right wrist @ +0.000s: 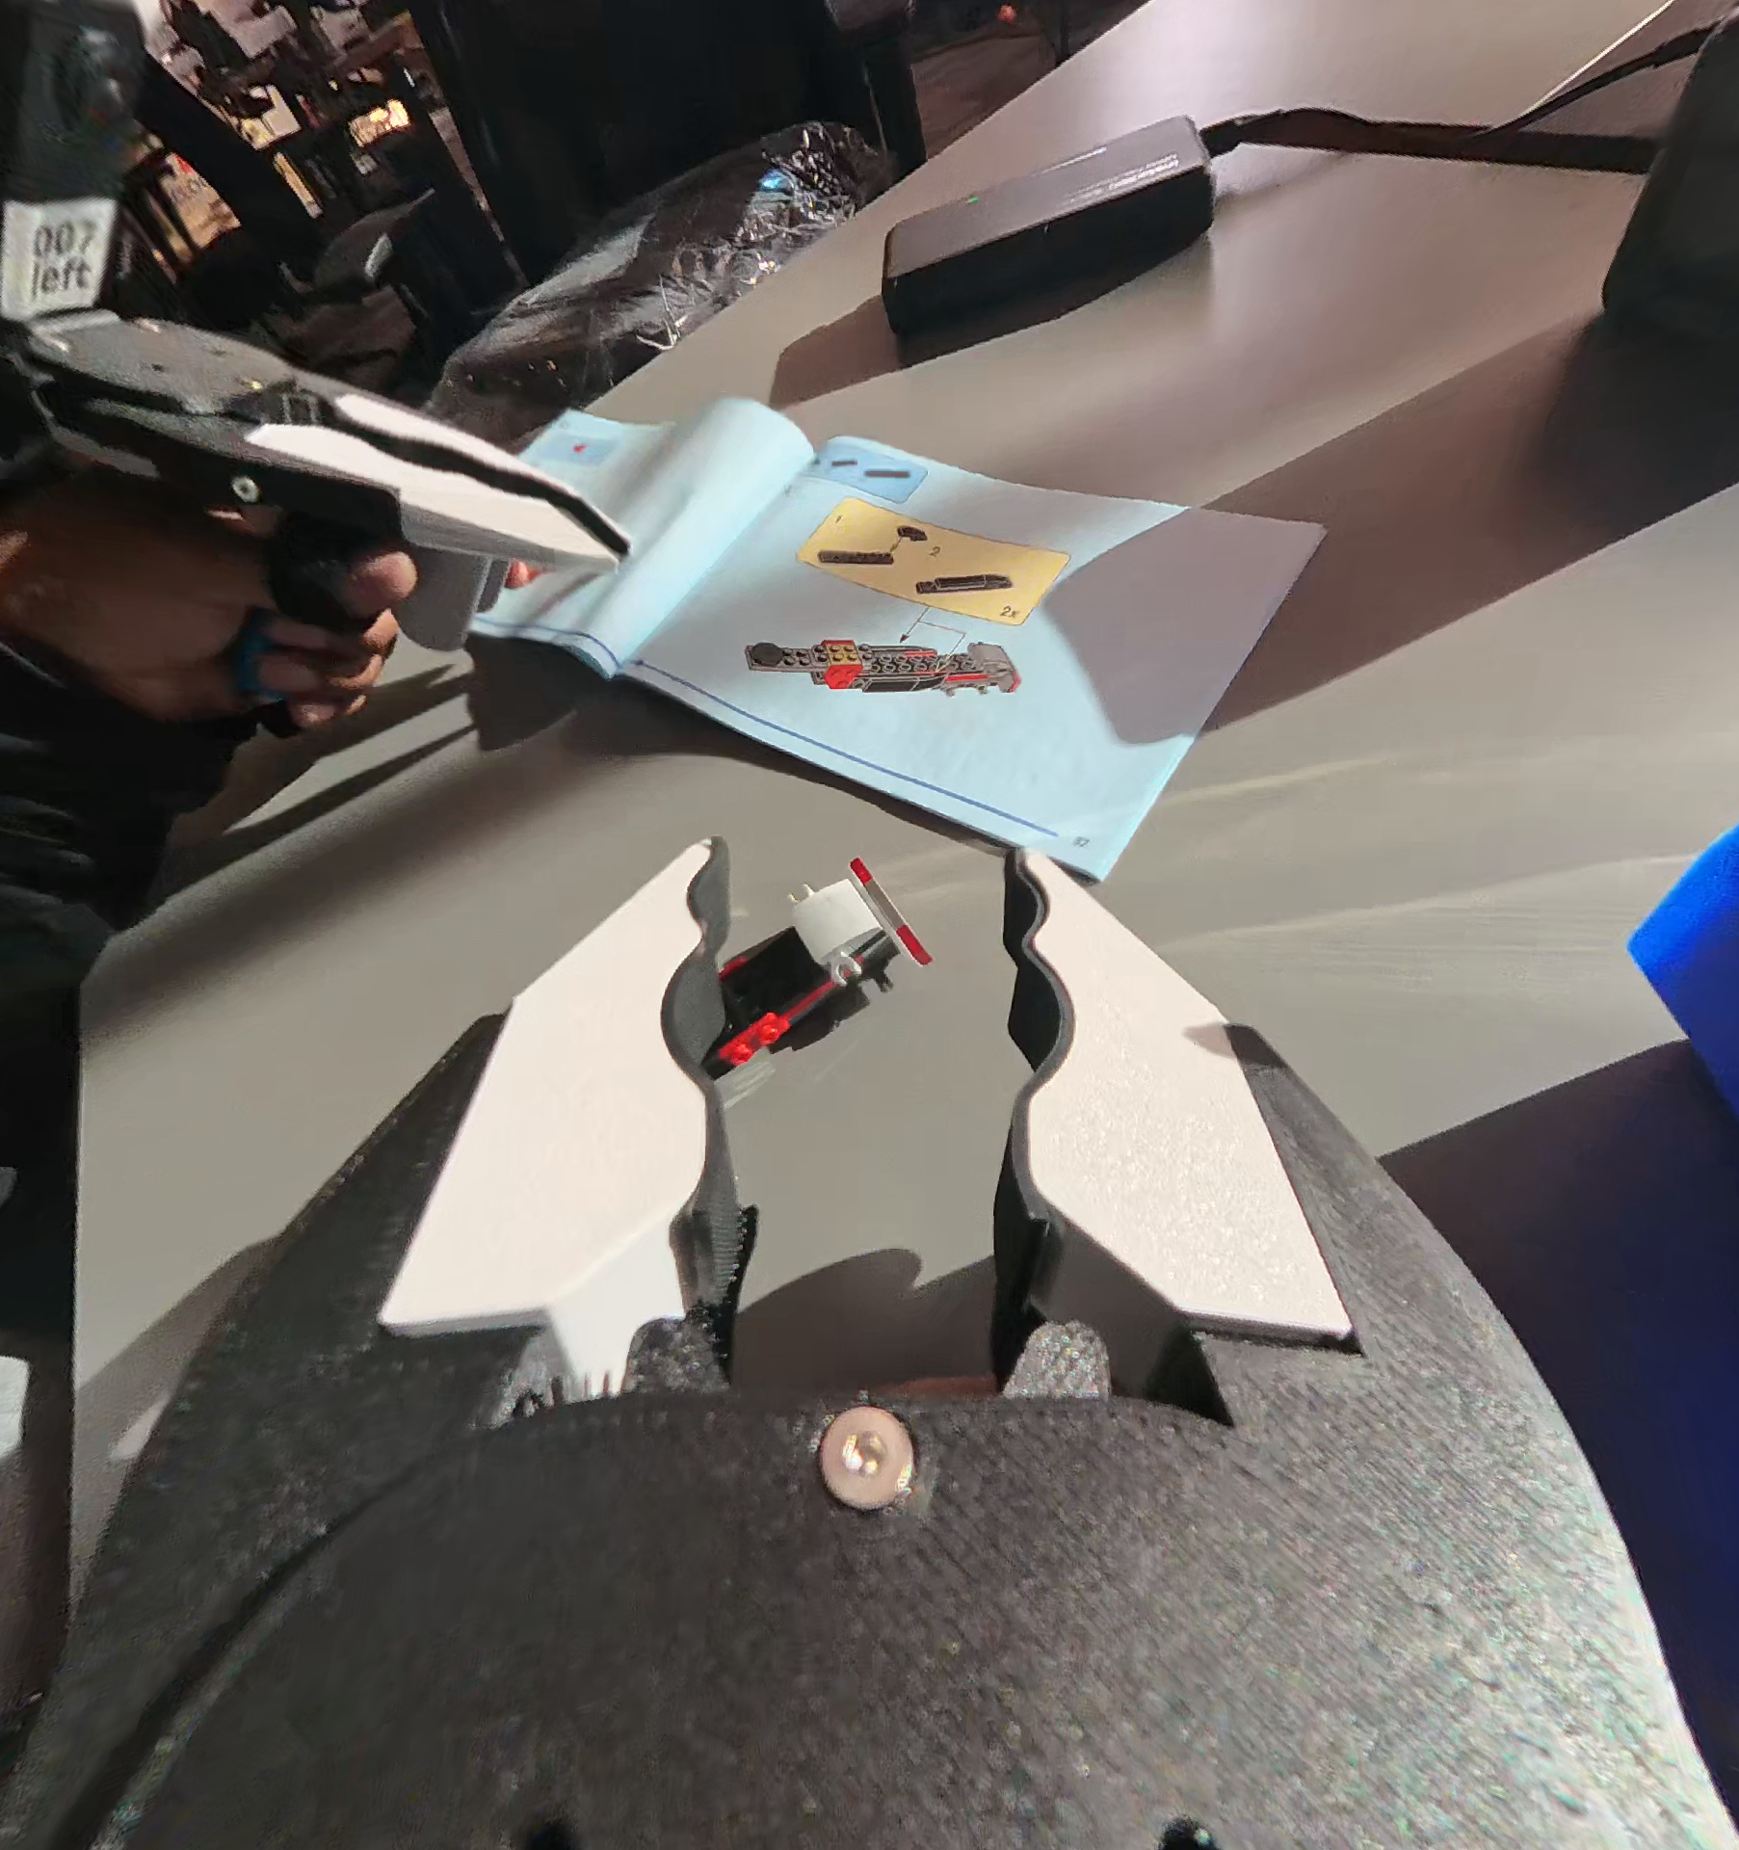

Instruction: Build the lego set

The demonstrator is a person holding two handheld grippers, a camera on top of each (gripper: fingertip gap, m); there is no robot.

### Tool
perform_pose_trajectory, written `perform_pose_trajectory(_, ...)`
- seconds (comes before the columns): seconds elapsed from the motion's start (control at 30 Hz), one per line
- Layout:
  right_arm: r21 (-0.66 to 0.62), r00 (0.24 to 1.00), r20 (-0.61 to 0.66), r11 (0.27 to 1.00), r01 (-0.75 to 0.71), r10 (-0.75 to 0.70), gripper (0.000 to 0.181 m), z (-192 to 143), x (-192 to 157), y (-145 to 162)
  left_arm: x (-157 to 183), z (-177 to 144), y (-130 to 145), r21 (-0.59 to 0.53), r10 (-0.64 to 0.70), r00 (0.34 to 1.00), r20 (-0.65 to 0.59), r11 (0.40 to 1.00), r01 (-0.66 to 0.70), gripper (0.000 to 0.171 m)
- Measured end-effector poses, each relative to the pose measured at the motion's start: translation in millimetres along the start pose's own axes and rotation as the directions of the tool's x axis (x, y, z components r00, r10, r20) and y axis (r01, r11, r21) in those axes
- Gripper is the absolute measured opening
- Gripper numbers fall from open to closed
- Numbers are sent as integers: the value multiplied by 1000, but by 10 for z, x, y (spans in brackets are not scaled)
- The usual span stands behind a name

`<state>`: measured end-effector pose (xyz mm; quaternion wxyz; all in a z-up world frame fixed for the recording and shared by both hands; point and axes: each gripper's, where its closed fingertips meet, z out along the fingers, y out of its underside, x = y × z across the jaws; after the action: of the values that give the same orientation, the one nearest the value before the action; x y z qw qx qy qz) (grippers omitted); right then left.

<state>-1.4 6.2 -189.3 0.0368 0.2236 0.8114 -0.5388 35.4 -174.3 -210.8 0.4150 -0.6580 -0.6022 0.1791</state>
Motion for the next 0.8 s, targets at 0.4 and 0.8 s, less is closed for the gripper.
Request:
perform_pose_trajectory(0.4, -33, 1000, 2, 999, -15, 15, 55, 46, 15, 33, -190, -343, 261, 40, -87, 996, 8, 995, 87, 21)
perform_pose_trajectory(0.8, -54, 997, -75, 998, 9, -13, 55, 71, 73, 62, -582, -961, 249, 228, -66, 995, 79, 973, 47, 27)
